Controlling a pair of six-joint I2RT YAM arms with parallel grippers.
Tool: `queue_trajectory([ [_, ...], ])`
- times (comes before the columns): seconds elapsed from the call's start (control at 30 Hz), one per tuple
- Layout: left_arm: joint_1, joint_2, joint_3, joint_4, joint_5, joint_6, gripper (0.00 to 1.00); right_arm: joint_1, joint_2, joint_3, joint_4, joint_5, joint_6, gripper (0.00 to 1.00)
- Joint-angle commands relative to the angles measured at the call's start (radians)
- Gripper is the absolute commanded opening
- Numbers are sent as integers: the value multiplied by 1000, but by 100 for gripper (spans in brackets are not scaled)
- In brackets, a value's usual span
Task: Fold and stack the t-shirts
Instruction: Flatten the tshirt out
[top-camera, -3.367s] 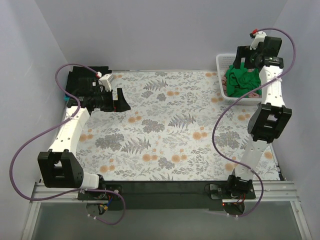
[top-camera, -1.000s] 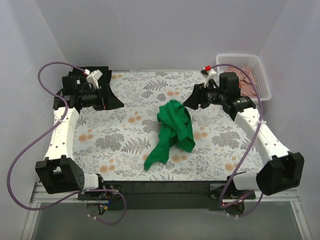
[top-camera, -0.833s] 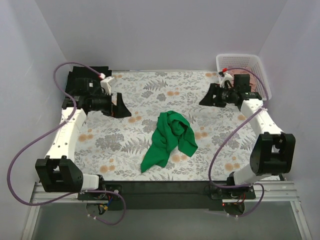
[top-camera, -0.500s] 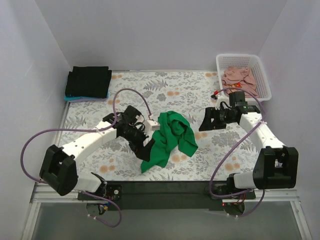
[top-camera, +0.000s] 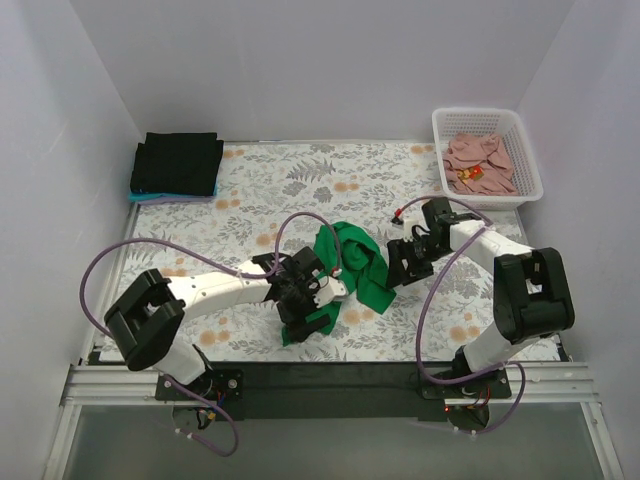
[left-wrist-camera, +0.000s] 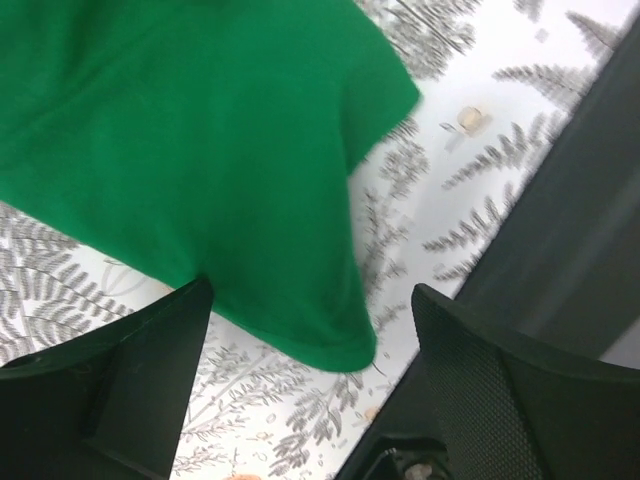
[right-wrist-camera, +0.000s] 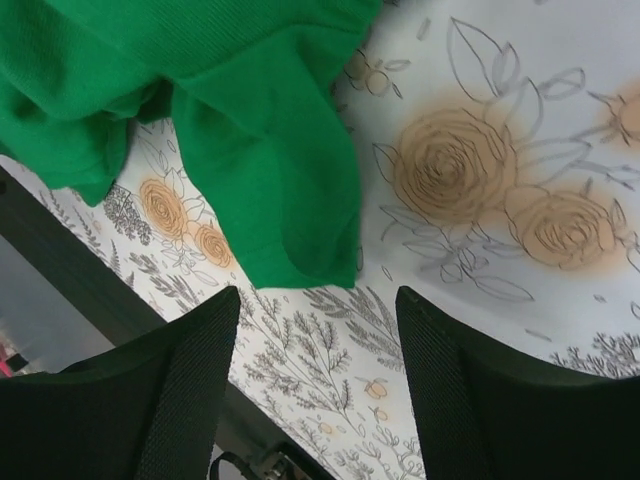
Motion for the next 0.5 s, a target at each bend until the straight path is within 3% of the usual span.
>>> queue_trajectory([
  [0.0, -8, 4, -16, 119, -102, -33, 78, 55, 10, -2, 81, 18, 8, 69],
  [0.1, -7, 27, -22, 155, -154, -74, 57, 85, 65, 10, 110, 23, 17, 53],
  [0.13, -2, 38, -19, 158, -167, -96, 42, 90, 79, 30, 110, 30, 16, 48],
  [0.17, 7, 38, -15, 156, -174, -102, 32, 90, 93, 41, 112, 42, 11, 32],
  [0.27, 125, 20, 45, 112, -136, -119, 0, 84, 136, 99, 77, 64, -15, 2],
  [0.4, 439, -38, 217, -60, 9, -58, 0, 4, 95, 169, 23, 73, -55, 1],
  [0.47, 522, -55, 306, -138, 36, 12, 0, -36, 67, 212, 9, 87, -69, 1],
])
